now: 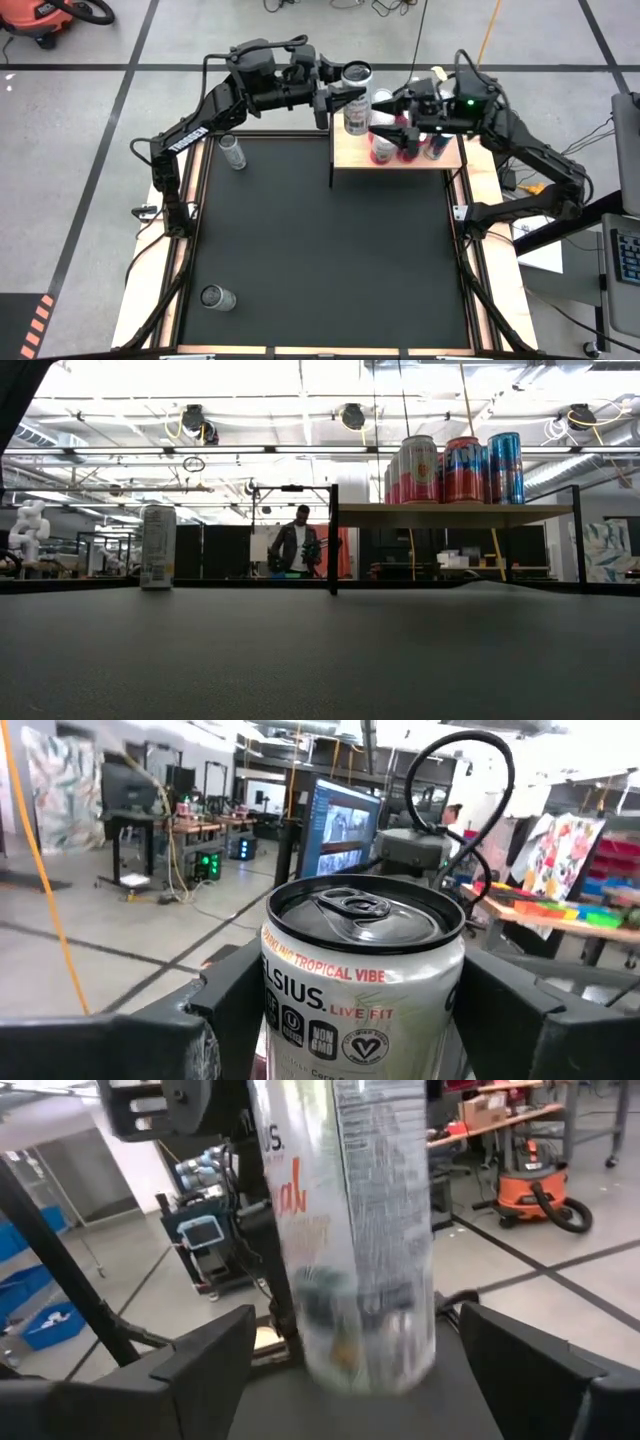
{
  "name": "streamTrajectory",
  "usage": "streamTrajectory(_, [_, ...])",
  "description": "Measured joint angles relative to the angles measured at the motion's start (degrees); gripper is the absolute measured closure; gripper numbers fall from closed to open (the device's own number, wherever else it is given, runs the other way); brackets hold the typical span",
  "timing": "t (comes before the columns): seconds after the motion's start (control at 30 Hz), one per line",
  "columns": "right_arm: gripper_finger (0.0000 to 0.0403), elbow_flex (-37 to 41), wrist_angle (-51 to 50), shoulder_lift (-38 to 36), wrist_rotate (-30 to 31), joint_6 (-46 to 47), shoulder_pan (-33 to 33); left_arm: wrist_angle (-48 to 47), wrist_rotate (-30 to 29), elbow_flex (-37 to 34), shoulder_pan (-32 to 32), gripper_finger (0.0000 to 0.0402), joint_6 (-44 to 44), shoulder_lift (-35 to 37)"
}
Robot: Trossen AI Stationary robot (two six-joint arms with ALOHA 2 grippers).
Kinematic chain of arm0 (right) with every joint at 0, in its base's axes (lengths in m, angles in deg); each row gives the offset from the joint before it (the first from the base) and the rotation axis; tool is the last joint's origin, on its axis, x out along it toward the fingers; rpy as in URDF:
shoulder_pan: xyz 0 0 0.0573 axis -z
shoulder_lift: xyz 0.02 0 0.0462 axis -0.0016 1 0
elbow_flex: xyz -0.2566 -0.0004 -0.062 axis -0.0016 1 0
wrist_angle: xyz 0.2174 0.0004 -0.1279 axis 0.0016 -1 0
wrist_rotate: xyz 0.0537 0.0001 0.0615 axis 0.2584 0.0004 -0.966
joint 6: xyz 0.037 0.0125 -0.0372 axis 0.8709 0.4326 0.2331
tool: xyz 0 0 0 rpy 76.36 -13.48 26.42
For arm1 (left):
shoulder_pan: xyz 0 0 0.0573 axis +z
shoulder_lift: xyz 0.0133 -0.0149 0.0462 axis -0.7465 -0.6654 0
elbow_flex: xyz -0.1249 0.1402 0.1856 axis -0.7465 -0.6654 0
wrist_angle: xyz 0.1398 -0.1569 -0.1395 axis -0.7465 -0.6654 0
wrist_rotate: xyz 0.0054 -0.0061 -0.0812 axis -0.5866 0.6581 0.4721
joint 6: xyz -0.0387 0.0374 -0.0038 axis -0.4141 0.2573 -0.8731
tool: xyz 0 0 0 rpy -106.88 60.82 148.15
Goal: Place canned beverage on shelf
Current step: Put the middle white yellow soda can on the shelf
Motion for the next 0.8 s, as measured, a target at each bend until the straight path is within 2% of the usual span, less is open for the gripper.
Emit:
streamTrajectory(0.23, [0.0074,0.0,-6.2,-4.9,0.1,-2.6,0.1,0.7,7.8,0.0,4.1,0.0142,6.3,0.1])
streamTrajectory(0.5, [0.0074,0.0,-8.8,-8.8,0.0,3.2,0.2,-1.4,16.1,-0.4,15.0,0.0142,9.7,0.1])
streamTrajectory(0.7, [0.0074,0.0,-12.0,-10.1,0.0,5.7,0.1,1.6,25.0,-4.8,21.9,0.0142,8.2,-2.2])
streamTrajectory(0.8, [0.0074,0.0,-12.9,-10.2,0.1,6.4,0.1,2.1,26.9,-6.1,23.3,0.0142,8.1,-5.1])
